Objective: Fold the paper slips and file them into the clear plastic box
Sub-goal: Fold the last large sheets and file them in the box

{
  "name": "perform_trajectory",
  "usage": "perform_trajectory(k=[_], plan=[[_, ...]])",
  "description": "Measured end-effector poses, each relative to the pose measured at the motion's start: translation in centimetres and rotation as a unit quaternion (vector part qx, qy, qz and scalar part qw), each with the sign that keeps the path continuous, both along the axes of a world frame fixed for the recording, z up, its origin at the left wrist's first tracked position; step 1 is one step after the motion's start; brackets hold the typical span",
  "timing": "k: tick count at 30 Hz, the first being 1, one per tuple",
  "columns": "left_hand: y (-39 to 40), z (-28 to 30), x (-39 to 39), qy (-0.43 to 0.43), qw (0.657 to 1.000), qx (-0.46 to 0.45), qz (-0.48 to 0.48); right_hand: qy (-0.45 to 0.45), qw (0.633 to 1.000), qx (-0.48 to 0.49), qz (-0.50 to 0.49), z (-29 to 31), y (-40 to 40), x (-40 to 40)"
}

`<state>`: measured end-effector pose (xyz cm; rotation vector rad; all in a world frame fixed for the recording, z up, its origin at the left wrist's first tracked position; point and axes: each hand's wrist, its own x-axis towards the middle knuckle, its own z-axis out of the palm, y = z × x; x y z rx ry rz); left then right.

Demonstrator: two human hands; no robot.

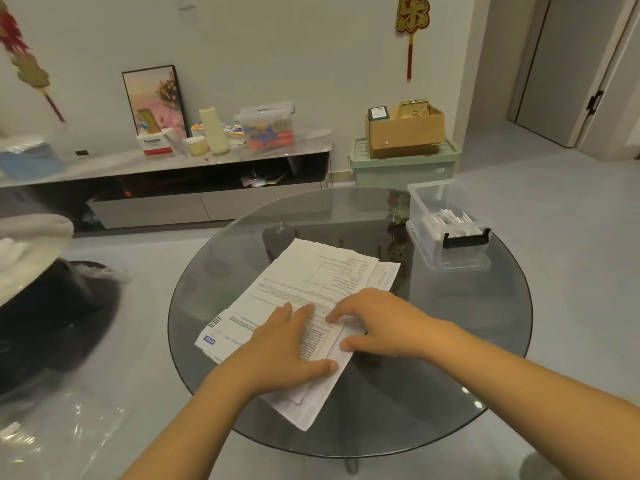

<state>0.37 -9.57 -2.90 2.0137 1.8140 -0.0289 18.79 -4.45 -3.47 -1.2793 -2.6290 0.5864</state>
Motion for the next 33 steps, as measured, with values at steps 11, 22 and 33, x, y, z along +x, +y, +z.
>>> perform_trajectory(k=[11, 22, 33], plan=[[-0.3, 1.4, -0.3, -0.060, 0.998, -0.011, -0.008, 0.088, 0.995, -0.047, 0.003, -0.2, 0.3, -1.0], [-0.3, 2.7, -0.5, -0.198, 0.933, 0.298, 0.031, 0.144, 0.974, -0.102, -0.140, 0.4, 1.7, 1.6], [0.7, 2.0, 1.2, -0.126, 0.857, 0.494, -0.075, 0.217, 0.928, -0.180, -0.243, 1.1, 1.4, 3.1]])
